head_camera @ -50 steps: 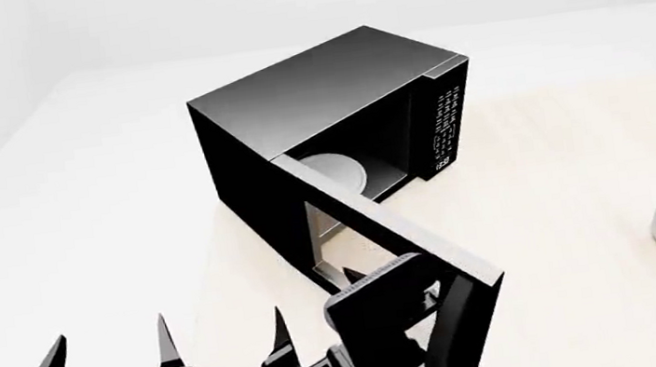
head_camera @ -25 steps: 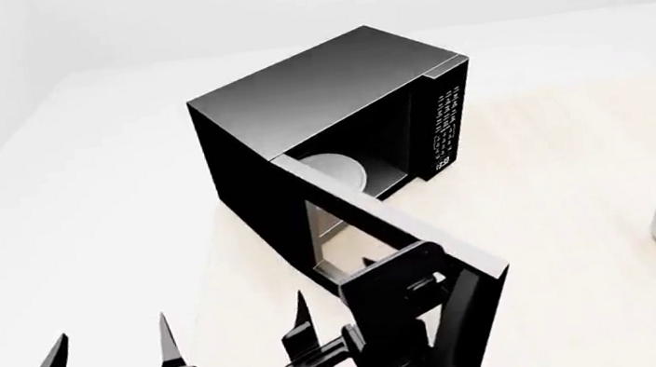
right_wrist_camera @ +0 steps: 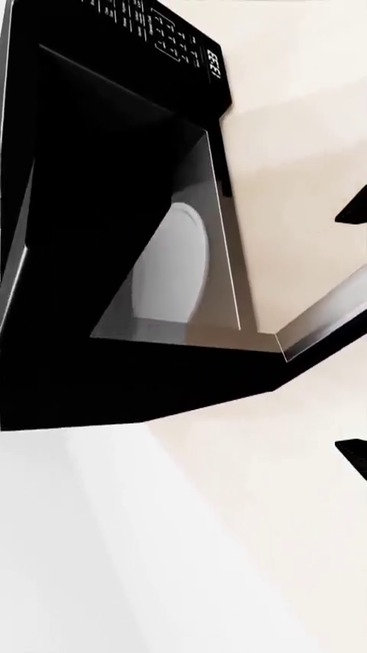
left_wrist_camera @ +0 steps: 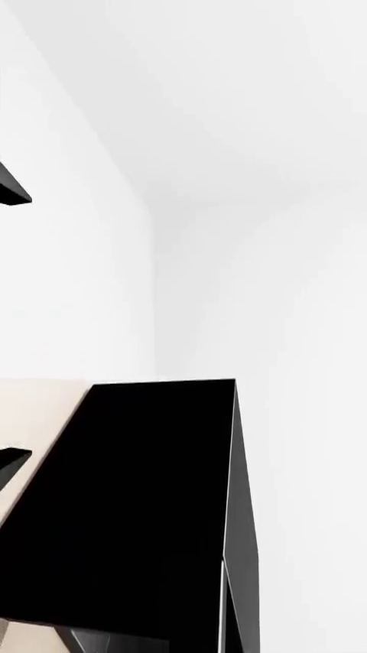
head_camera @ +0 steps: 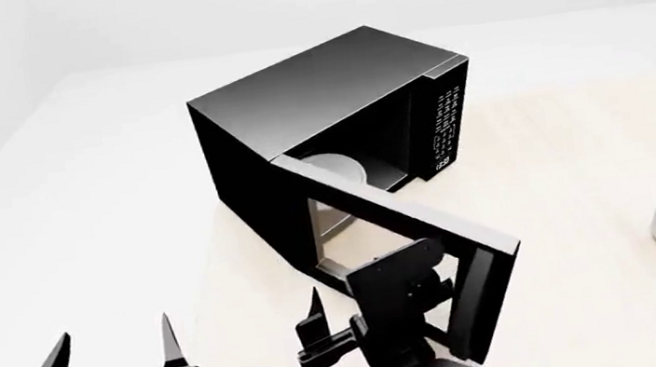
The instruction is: Close the microwave.
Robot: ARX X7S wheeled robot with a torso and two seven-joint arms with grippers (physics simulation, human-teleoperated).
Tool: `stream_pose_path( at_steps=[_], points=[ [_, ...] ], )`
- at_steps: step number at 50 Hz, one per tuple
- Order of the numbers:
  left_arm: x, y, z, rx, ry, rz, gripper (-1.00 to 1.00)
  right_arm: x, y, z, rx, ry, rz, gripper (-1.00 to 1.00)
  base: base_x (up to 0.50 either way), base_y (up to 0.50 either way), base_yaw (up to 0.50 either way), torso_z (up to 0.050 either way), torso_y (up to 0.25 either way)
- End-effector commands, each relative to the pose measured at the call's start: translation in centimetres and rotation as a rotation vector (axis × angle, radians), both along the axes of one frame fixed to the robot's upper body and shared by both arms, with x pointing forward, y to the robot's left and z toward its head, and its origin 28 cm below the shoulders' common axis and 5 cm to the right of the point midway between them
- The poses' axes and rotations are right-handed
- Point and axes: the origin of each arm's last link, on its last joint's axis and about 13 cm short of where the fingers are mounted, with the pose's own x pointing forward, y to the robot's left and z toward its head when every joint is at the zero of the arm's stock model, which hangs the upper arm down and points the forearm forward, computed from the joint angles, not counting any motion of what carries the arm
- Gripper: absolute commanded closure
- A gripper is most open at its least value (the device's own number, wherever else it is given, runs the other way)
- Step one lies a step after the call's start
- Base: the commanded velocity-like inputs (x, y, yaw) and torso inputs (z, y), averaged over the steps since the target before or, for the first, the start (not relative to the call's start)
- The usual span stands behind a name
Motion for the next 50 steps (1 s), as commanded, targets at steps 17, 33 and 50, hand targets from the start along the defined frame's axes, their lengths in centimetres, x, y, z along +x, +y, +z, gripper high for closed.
stream_pose_path(
  at_steps=[17,33,50],
  points=[
    [-0.1,0.0,0.0,-0.001,-0.001,-0.002,-1.0,2.3,-0.6,-0.5,-0.023,0.006,-0.068,-1.0,0.0,0.0,0.0,0.0,0.0],
    [0.0,-0.1,0.0,0.004,0.001,-0.006,-1.0,3.5,-1.3,-0.3,-0.033,0.008,-0.09,-1.0,0.0,0.0,0.0,0.0,0.0],
    [0.1,-0.1,0.0,0.007,0.004,-0.004,-1.0,5.1,-2.1,-0.4,-0.064,0.017,-0.109,-1.0,0.0,0.0,0.0,0.0,0.0]
  ],
)
